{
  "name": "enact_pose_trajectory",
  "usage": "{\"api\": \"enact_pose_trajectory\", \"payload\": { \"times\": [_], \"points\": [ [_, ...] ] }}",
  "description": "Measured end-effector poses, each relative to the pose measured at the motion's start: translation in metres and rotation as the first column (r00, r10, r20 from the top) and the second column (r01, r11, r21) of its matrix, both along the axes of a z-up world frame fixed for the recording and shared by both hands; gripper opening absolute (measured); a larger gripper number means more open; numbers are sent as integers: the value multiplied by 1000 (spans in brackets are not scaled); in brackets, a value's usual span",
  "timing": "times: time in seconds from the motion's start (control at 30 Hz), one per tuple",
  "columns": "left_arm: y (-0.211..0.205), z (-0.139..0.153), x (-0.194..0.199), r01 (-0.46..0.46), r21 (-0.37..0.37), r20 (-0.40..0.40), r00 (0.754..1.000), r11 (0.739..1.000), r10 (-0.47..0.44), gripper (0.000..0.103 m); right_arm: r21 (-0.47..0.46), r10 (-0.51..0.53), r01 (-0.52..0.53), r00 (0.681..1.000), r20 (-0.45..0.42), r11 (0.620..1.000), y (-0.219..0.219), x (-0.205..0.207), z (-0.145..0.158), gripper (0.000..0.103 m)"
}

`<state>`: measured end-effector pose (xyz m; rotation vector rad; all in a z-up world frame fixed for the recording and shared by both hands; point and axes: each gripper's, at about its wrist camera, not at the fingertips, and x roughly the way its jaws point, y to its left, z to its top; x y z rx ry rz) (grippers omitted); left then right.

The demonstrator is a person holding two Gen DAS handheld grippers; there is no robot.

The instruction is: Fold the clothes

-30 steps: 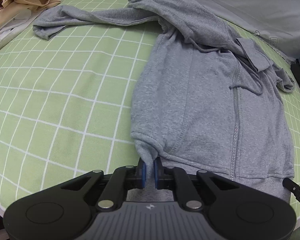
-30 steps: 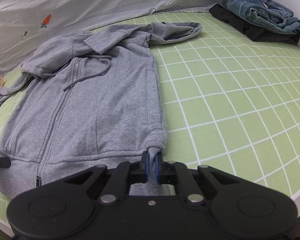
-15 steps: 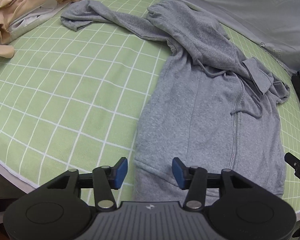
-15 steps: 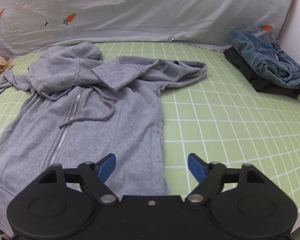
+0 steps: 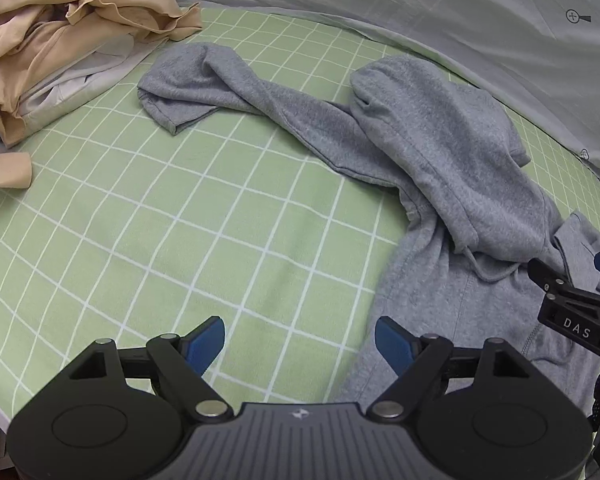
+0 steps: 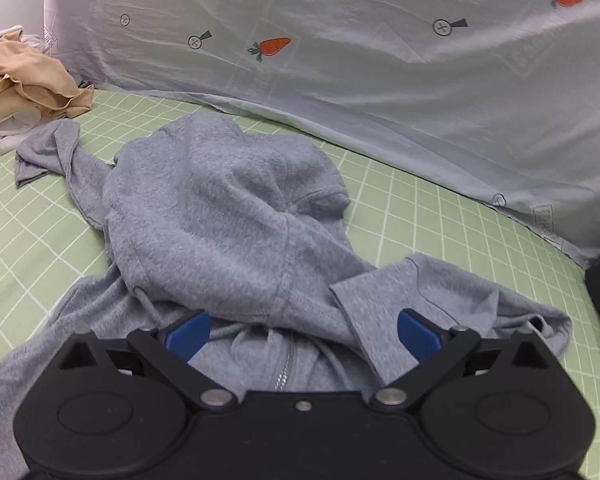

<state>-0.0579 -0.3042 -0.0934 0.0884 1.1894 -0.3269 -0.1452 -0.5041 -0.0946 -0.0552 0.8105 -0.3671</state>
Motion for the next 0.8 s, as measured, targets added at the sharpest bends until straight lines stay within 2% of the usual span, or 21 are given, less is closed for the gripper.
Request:
{"api": "enact_pose_trajectory", "payload": {
  "times": [0.1, 0.23, 0.3, 0.4, 0.5, 0.57, 0.6, 0.7, 0.8],
  "points": [
    [-19, -9, 24, 15, 39, -4, 1000, 999, -15, 83, -39, 45, -46, 999, -18, 998, -11, 37, -8, 101],
    [-37, -21, 48, 24, 82, -7, 1000, 996, -24, 83, -113, 22, -20, 1000, 10, 993, -47, 78, -11, 101],
    [-43, -25, 59, 11, 100, 10, 1000, 995, -12, 83, -129, -30, 35, 999, 34, 991, -78, 94, -13, 101],
    [-50, -30, 77, -16, 126, 27, 1000, 992, 12, 83, -183, -178, 185, 983, 52, 966, -133, 110, -19, 101],
    [-54, -35, 92, -44, 149, 37, 999, 988, 39, 83, -121, -360, 361, 932, 23, 925, -189, 107, -30, 101],
    [-55, -36, 100, -67, 162, 56, 997, 984, 58, 83, -48, -428, 428, 904, 0, 903, -205, 93, -35, 101],
    [-56, -36, 104, -79, 168, 67, 995, 983, 68, 83, -10, -447, 447, 895, -10, 895, -208, 86, -36, 101],
    [-58, -36, 115, -104, 170, 88, 992, 980, 90, 83, 32, -428, 428, 904, -6, 903, -191, 67, -31, 101],
    [-63, -37, 124, -108, 172, 104, 990, 979, 91, 84, 70, -457, 453, 888, 53, 889, -176, 52, -15, 101]
  ]
}}
